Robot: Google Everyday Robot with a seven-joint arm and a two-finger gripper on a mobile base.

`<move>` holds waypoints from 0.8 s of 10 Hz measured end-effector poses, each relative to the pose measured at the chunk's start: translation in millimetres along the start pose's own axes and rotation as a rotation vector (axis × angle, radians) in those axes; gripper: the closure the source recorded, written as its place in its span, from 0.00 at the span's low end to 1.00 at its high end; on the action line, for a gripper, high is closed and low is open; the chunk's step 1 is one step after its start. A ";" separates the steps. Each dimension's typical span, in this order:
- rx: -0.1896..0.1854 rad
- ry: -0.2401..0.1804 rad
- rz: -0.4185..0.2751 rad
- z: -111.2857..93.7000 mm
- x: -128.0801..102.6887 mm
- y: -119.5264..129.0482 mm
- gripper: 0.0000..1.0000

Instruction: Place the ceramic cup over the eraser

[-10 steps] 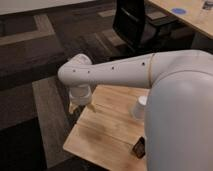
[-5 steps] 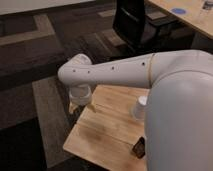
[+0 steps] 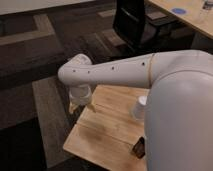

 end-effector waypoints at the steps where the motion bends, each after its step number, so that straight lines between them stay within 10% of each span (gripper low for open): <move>1: 0.000 0.000 0.000 -0.1 -0.1 0.0 0.35; 6: -0.016 -0.004 0.002 -2.5 -1.8 -1.3 0.35; 8: -0.108 -0.002 -0.025 -15.5 -1.3 -12.3 0.35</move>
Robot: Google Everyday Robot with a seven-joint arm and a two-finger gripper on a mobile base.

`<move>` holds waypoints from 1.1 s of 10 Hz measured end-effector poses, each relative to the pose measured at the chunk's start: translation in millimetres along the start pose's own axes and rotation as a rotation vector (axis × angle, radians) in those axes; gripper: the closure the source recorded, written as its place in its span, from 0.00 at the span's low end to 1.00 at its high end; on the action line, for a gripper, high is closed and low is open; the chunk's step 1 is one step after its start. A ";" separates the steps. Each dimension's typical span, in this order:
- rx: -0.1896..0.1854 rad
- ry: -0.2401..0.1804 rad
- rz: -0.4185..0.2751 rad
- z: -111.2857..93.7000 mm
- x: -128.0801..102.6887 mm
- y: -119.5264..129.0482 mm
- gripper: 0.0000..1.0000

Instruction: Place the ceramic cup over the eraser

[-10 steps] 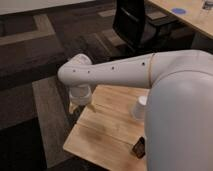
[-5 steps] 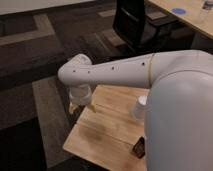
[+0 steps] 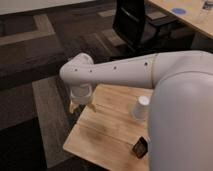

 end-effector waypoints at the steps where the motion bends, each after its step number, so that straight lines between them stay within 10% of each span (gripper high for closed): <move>1: -0.012 -0.001 -0.004 -4.2 -0.1 -5.1 0.35; 3: -0.029 0.011 0.000 -20.7 0.2 -39.3 0.35; 6: 0.064 0.048 0.076 -39.4 3.4 -103.2 0.35; 11: 0.093 0.016 0.272 -55.7 9.1 -167.3 0.35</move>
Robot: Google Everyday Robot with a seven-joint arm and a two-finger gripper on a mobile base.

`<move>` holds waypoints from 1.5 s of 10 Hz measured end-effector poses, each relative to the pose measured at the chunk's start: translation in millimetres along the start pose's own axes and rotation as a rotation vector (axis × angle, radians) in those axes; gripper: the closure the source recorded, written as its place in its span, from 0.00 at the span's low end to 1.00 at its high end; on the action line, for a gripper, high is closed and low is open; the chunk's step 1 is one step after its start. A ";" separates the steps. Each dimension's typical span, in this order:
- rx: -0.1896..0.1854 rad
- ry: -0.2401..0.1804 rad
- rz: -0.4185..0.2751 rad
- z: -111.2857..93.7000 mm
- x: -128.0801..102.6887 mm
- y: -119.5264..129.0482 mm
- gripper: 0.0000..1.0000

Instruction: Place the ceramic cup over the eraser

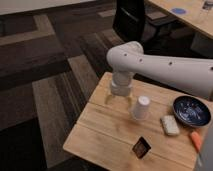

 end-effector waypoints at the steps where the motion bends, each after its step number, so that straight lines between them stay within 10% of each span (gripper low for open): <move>1: 0.000 -0.002 0.004 0.1 -0.8 -2.2 0.35; 8: 0.012 0.008 0.014 -0.3 -0.7 -6.7 0.35; 15: 0.088 -0.008 0.268 0.3 -42.8 -92.5 0.35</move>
